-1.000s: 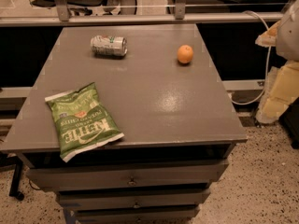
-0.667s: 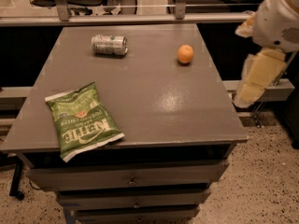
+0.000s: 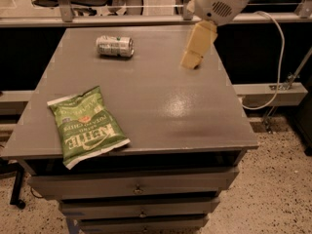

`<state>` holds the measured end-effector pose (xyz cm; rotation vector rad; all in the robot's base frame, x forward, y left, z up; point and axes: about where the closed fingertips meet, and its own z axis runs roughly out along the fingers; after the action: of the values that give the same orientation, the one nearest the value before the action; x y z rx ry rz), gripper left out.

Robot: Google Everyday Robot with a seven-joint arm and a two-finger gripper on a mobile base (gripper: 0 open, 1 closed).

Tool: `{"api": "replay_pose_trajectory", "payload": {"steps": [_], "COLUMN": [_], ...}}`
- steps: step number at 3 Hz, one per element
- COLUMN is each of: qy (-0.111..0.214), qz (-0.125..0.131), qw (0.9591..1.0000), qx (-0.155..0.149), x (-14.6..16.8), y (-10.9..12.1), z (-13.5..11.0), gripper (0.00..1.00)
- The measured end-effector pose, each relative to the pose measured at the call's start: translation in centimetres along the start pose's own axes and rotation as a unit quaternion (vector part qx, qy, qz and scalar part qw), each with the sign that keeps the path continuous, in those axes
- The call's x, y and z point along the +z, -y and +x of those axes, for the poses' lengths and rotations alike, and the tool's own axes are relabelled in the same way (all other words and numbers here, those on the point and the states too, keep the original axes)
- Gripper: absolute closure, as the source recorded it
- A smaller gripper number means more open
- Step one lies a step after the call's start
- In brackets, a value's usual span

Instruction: Place 7up can upright

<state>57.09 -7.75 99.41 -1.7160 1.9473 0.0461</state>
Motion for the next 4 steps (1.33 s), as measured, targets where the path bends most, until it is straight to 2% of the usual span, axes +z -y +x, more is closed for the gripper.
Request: {"api": "replay_pose_trajectory", "payload": {"steps": [1,2,3,4], "qy": [0.049,0.049,0.071,0.121], "qz": [0.001,0.001,0.005,0.008], "qw": [0.9987,0.9987,0.9974,0.9926], "qx": [-0.012,-0.012,-0.01,0.004], "x": [3.9,4.0,5.9,10.9], "y": [2.5,2.5,2.9,4.4], "z": [-5.9,-5.9,-7.6,-11.3], "gripper": [0.0,0.0,0.0,0.0]}}
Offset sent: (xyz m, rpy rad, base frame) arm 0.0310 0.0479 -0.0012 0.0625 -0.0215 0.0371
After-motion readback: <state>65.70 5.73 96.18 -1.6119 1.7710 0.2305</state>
